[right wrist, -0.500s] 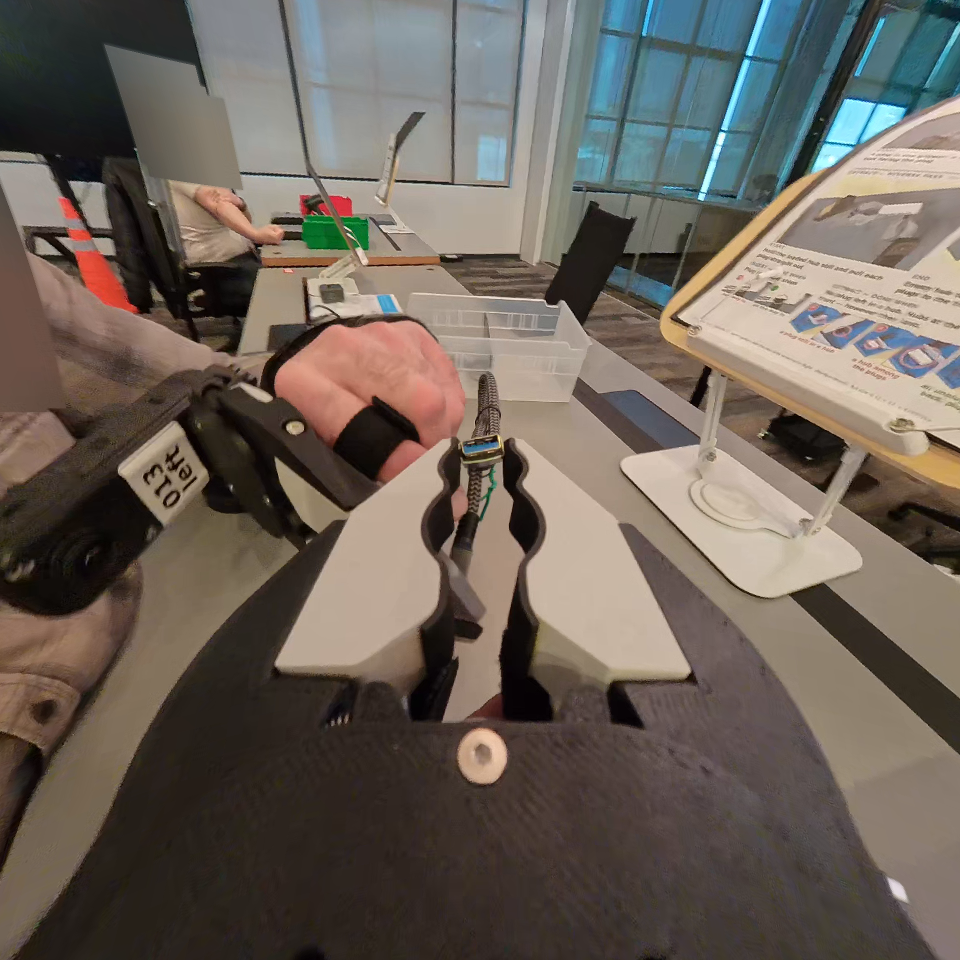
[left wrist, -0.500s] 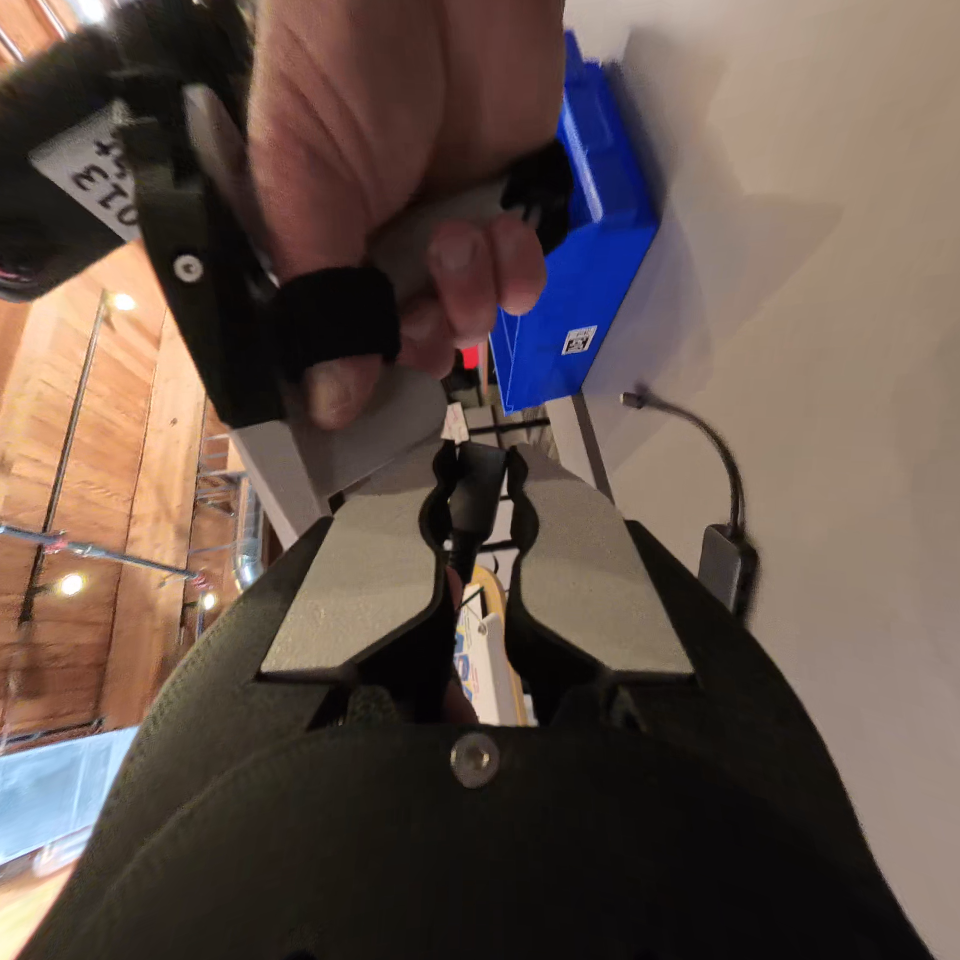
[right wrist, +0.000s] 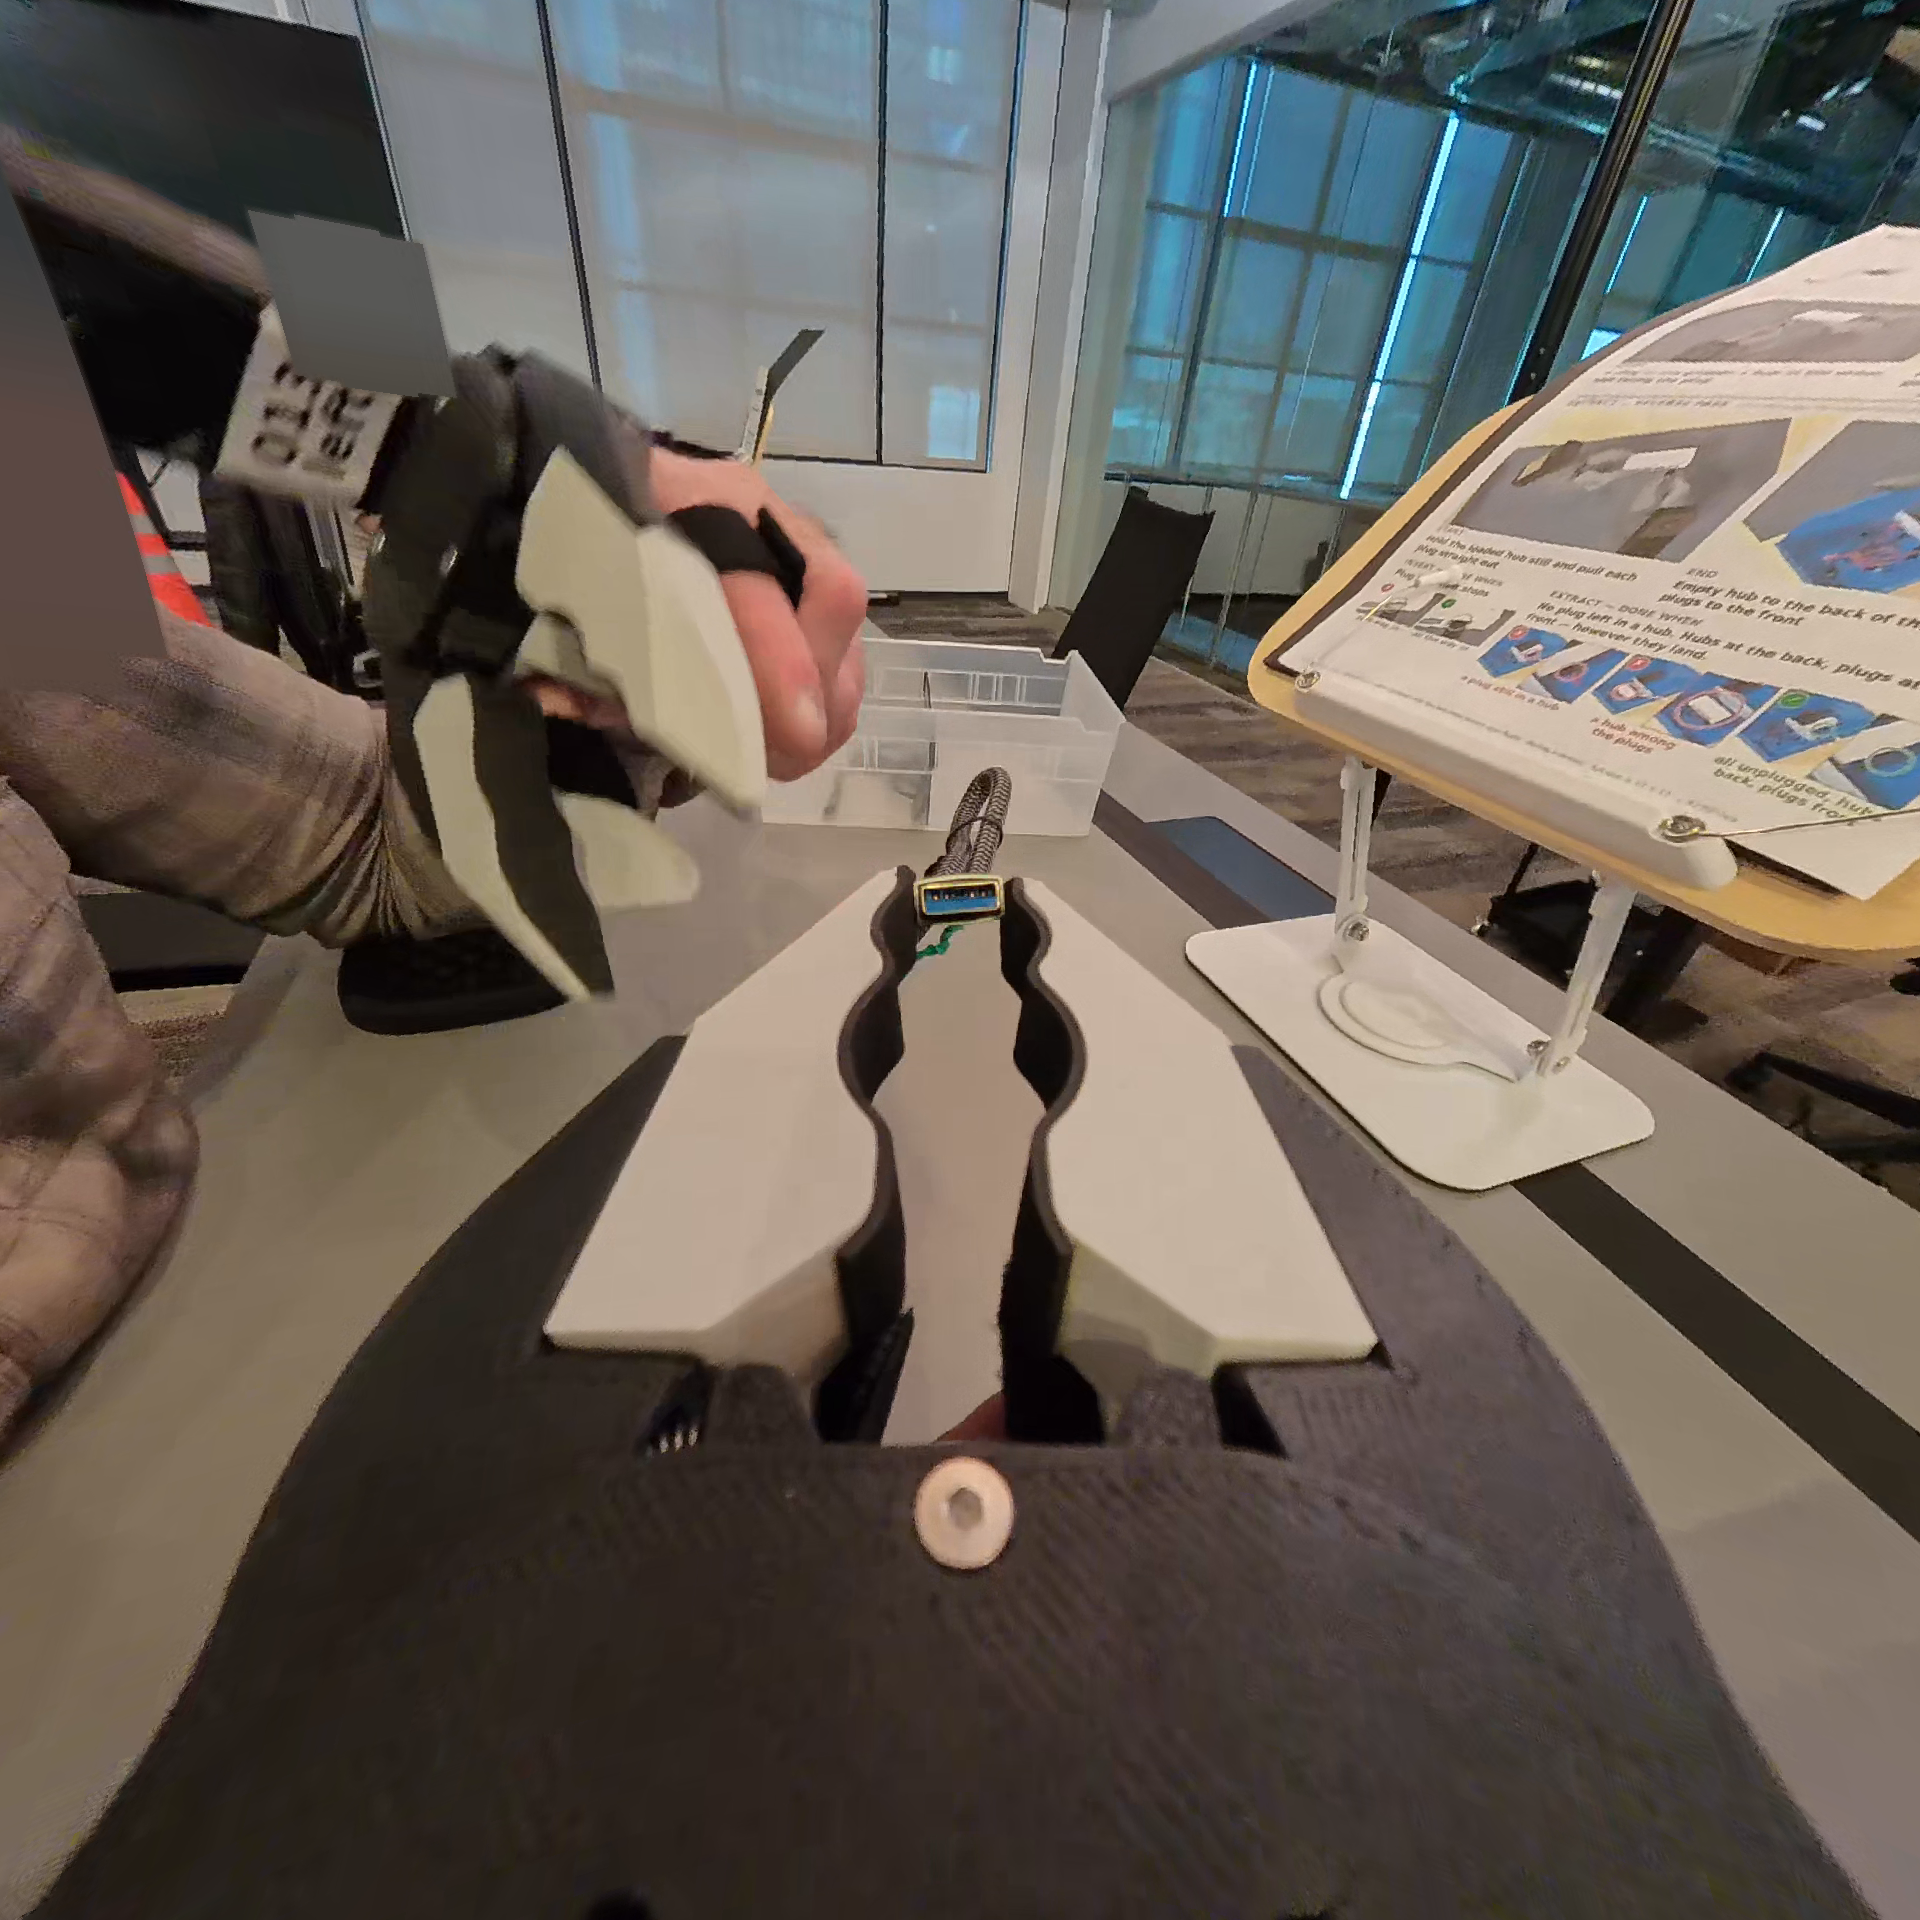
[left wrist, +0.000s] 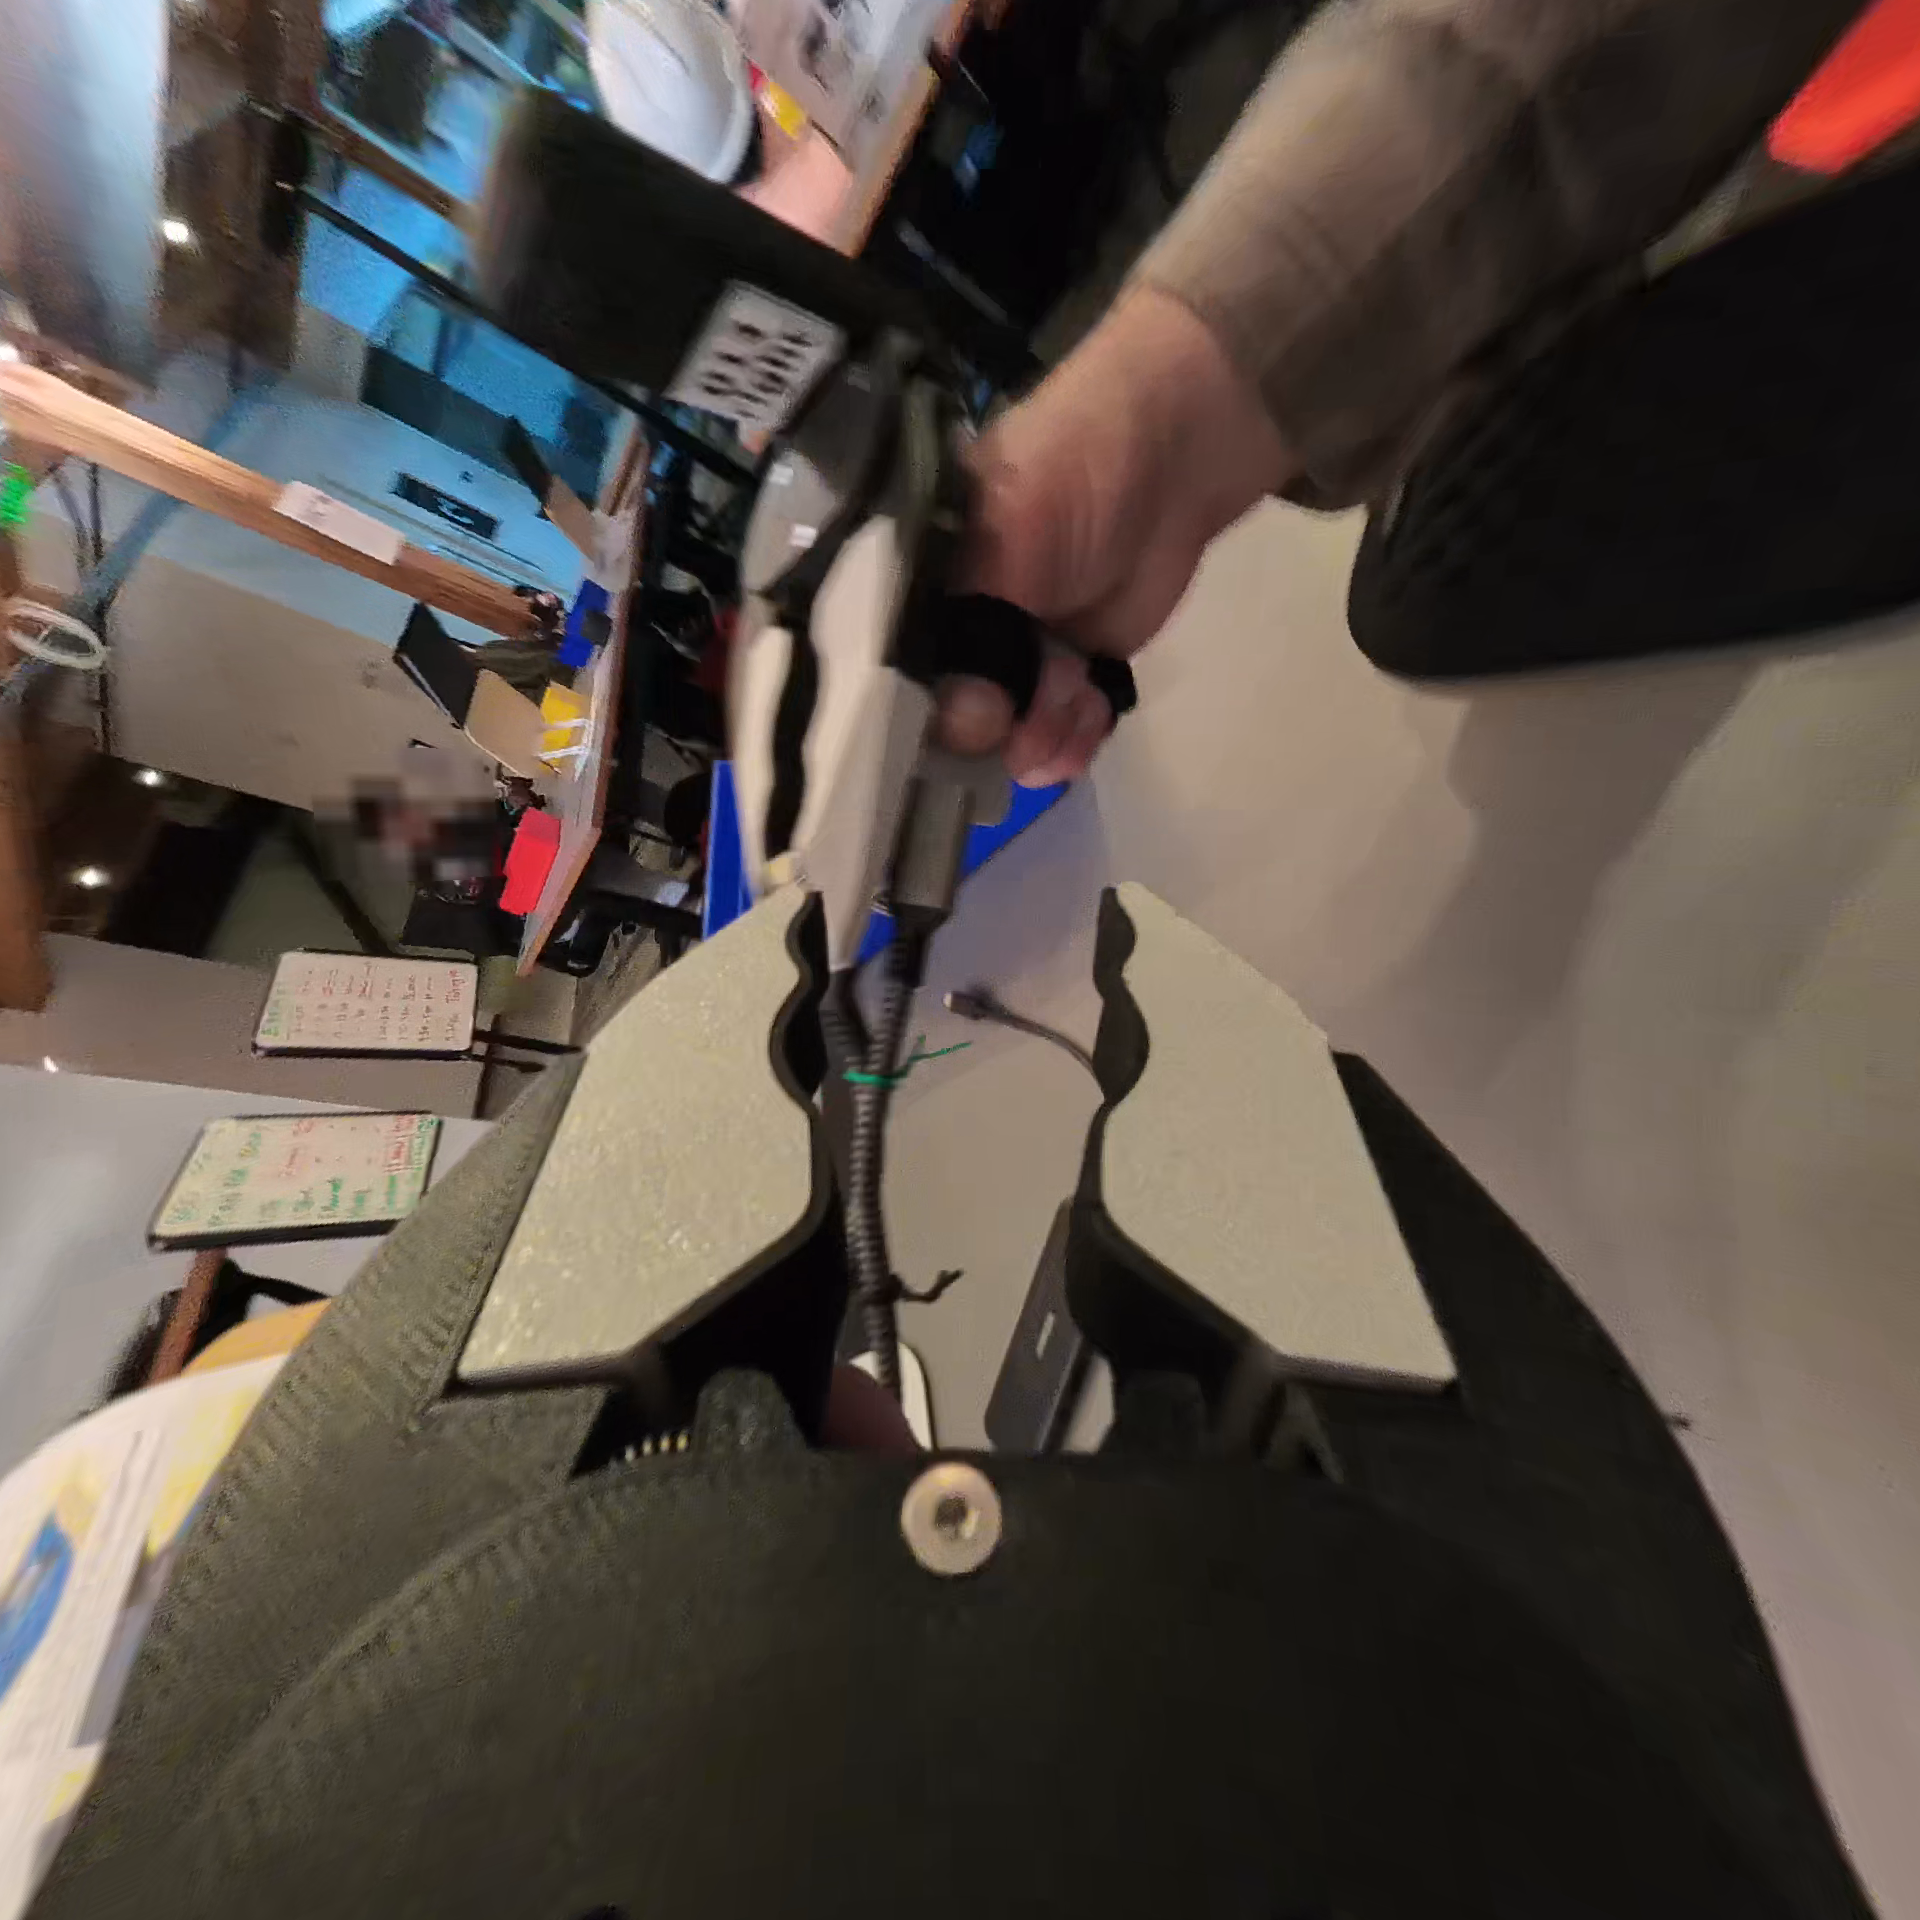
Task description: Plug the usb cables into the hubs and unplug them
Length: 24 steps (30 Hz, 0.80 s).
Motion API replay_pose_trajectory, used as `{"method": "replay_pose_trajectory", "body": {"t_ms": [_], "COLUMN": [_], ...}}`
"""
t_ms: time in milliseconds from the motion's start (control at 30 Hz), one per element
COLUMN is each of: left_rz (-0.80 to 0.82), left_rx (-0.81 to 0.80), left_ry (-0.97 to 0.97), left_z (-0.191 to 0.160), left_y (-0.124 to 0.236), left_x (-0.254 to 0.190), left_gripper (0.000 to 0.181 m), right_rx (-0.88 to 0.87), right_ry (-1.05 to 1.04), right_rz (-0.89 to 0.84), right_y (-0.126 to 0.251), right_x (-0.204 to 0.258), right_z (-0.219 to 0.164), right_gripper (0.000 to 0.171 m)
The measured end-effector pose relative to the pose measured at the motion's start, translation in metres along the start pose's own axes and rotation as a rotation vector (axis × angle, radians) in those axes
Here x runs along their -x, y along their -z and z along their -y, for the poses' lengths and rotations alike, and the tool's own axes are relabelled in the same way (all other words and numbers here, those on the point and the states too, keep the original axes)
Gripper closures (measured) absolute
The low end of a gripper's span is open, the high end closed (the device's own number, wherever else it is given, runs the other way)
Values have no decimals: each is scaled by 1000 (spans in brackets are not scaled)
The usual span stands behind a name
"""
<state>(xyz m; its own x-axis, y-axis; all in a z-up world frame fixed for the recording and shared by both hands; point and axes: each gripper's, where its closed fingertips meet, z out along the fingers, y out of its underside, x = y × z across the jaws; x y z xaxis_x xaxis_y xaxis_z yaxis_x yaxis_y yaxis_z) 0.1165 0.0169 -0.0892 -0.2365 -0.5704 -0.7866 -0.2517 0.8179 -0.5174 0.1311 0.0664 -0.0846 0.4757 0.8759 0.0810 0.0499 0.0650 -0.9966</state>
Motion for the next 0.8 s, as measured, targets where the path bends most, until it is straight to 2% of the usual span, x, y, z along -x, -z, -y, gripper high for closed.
{"method": "replay_pose_trajectory", "body": {"t_ms": [100, 233, 300, 367, 433, 800], "left_rz": [65, 176, 122, 54, -87, -65], "left_rx": [-75, 64, 1, -53, -135, -168], "left_ry": [157, 183, 277, 342, 411, 434], "left_z": [3, -31, -30, -28, -19, -22], "left_y": [14, -2, -3, 0, 6, -9], "left_x": [28, 43, 41, 37, 24, 22], "left_gripper": [137, 149, 162, 160, 150, 160], "right_rx": [8, -22, -52, -83, -117, -232], "right_ry": [57, 79, 79, 72, 52, -19], "right_rz": [16, 49, 62, 54, 48, 96], "right_y": [-3, -12, -13, -12, -10, -12], "right_x": [8, 19, 23, 24, 23, 29], "right_z": [-2, 2, 5, 8, 11, 19], "right_gripper": [158, 158, 158, 158, 158, 159]}}
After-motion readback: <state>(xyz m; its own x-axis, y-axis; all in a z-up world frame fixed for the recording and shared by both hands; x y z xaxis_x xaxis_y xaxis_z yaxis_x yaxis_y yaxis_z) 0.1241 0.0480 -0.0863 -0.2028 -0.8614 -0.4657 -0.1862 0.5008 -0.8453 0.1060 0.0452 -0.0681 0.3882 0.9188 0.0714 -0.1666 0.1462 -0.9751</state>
